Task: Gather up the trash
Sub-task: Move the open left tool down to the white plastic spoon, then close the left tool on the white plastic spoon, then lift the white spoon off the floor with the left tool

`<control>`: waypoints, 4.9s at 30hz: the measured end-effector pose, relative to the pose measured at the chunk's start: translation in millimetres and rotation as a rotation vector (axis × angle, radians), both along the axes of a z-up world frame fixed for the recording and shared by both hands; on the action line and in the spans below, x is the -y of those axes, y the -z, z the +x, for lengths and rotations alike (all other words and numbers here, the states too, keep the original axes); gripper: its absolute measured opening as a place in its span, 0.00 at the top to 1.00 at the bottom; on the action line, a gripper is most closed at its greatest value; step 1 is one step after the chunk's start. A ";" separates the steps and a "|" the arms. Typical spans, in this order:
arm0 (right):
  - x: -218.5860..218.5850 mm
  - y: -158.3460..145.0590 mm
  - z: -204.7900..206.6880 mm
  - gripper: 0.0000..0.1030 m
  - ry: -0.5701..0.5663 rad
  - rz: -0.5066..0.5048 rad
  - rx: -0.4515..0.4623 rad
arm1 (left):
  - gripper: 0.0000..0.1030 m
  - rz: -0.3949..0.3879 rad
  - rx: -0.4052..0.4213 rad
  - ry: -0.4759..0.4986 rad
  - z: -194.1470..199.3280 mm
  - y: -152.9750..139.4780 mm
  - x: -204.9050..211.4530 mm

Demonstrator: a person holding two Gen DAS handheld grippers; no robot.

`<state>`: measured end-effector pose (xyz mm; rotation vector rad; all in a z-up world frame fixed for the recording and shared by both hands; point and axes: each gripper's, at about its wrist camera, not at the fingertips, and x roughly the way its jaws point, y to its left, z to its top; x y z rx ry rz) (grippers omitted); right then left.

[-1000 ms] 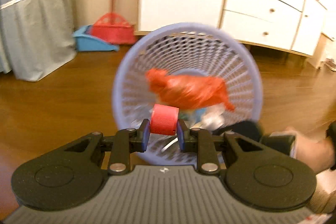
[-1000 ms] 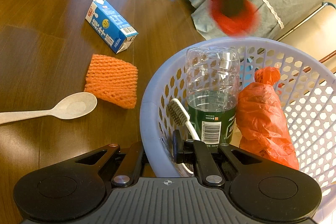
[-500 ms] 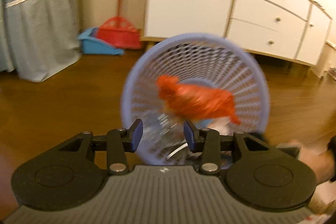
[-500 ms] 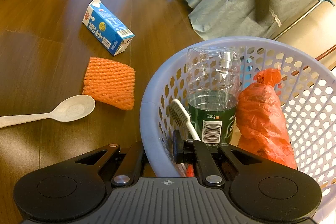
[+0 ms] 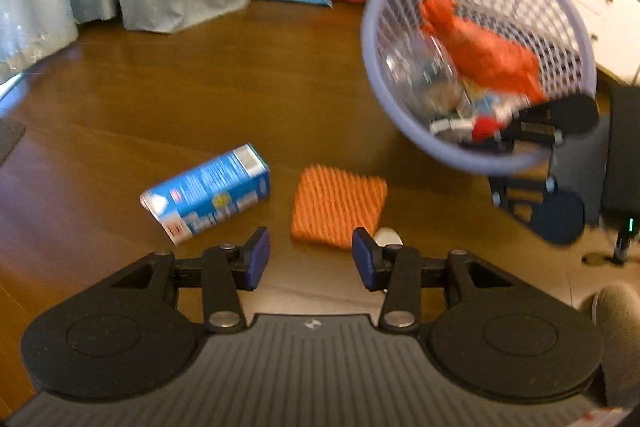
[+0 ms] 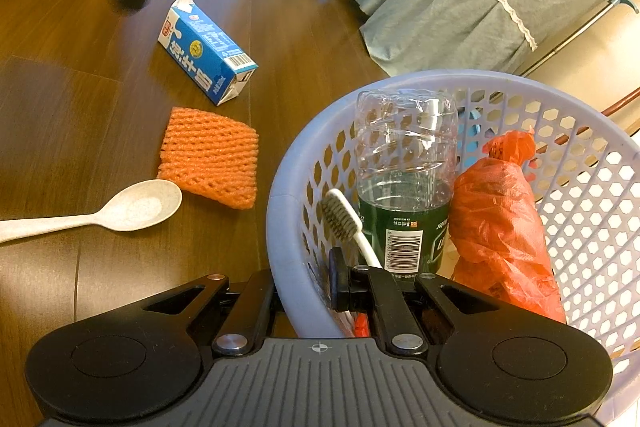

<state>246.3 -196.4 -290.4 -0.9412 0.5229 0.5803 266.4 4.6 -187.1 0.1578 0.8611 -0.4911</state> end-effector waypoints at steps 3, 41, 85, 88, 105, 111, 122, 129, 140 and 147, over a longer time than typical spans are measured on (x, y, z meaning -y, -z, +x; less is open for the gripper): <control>0.4 0.6 -0.3 0.95 -0.003 -0.003 0.001 | 0.58 0.000 -0.023 -0.005 -10.8 15.8 3.5; 7.1 2.1 5.4 0.95 0.005 -0.011 0.004 | 0.55 0.026 -0.058 0.061 -7.1 85.1 72.2; 5.4 3.9 6.4 0.95 0.018 -0.018 0.006 | 0.65 0.146 -0.032 -0.002 10.4 103.3 10.4; 5.0 4.2 6.3 0.95 0.017 -0.018 0.006 | 0.65 0.157 -0.029 -0.020 12.0 105.9 14.6; 4.2 5.6 5.6 0.95 0.015 -0.026 0.008 | 0.66 0.214 0.019 -0.003 3.2 109.1 12.8; 3.5 5.7 5.1 0.95 0.016 -0.027 0.008 | 0.67 0.180 -0.006 -0.012 5.6 108.8 15.2; 3.1 5.7 4.9 0.95 0.017 -0.026 0.007 | 0.72 0.209 0.020 -0.002 4.7 109.9 17.5; 2.4 6.1 4.7 0.95 0.015 -0.029 0.009 | 0.68 0.189 -0.002 -0.063 6.6 108.9 16.9; 2.2 6.2 4.8 0.95 0.016 -0.028 0.009 | 0.74 0.161 -0.022 -0.060 10.3 107.5 15.6; 1.8 6.7 4.8 0.95 0.018 -0.027 0.008 | 0.74 0.159 -0.025 -0.034 6.5 105.4 13.3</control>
